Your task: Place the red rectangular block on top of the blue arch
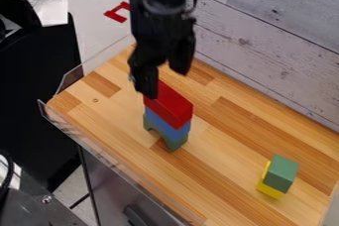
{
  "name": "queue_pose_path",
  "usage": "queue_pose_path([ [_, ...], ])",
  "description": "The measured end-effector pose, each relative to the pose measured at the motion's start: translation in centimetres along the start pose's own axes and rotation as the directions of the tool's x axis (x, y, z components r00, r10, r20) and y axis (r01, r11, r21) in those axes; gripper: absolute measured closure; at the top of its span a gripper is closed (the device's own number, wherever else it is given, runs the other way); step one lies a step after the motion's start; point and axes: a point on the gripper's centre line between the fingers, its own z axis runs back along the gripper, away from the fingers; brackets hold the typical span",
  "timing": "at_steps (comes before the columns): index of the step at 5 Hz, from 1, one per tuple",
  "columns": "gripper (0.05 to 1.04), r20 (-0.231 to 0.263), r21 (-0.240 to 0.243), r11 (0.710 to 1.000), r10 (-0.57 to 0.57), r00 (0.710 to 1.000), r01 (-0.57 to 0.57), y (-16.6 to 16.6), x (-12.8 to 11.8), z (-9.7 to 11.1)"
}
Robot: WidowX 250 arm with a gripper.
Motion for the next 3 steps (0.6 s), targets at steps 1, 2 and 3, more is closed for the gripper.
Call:
queue_pose_path([
  [1, 0.083, 0.034, -0.048, 0.999, -0.014, 0.999, 0.015, -0.2, -0.3, 3.4],
  [2, 0.083, 0.038, -0.097, 0.99, -0.102, 0.994, 0.105, -0.1, -2.3, 5.1],
  [3, 0.083, -0.041, -0.128, 0.941, -0.322, 0.946, 0.314, 0.0, -5.4, 4.3],
])
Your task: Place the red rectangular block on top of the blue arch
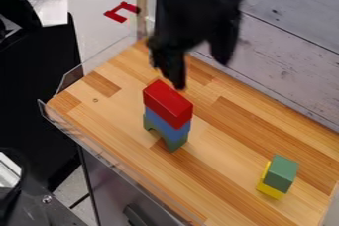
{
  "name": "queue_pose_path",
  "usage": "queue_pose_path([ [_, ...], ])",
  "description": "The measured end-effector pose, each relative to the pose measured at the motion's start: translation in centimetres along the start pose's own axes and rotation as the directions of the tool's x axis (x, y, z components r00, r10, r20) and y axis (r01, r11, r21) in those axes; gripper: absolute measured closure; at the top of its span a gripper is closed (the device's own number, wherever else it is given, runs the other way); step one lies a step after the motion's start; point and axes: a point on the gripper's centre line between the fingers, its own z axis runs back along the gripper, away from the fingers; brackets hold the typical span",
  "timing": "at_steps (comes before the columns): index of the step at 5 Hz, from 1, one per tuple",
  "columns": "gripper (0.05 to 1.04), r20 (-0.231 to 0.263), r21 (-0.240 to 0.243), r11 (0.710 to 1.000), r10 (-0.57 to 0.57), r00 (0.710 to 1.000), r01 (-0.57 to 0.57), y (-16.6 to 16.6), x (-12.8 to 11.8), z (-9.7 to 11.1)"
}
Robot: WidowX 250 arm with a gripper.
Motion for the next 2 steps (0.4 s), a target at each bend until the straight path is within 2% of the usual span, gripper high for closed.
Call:
queue_pose_path([
  [1, 0.083, -0.153, 0.056, 0.971, -0.222, 0.963, 0.233, 0.2, -3.2, -3.4],
  [2, 0.083, -0.185, 0.053, 0.949, -0.297, 0.937, 0.312, 1.3, -4.6, -4.8],
])
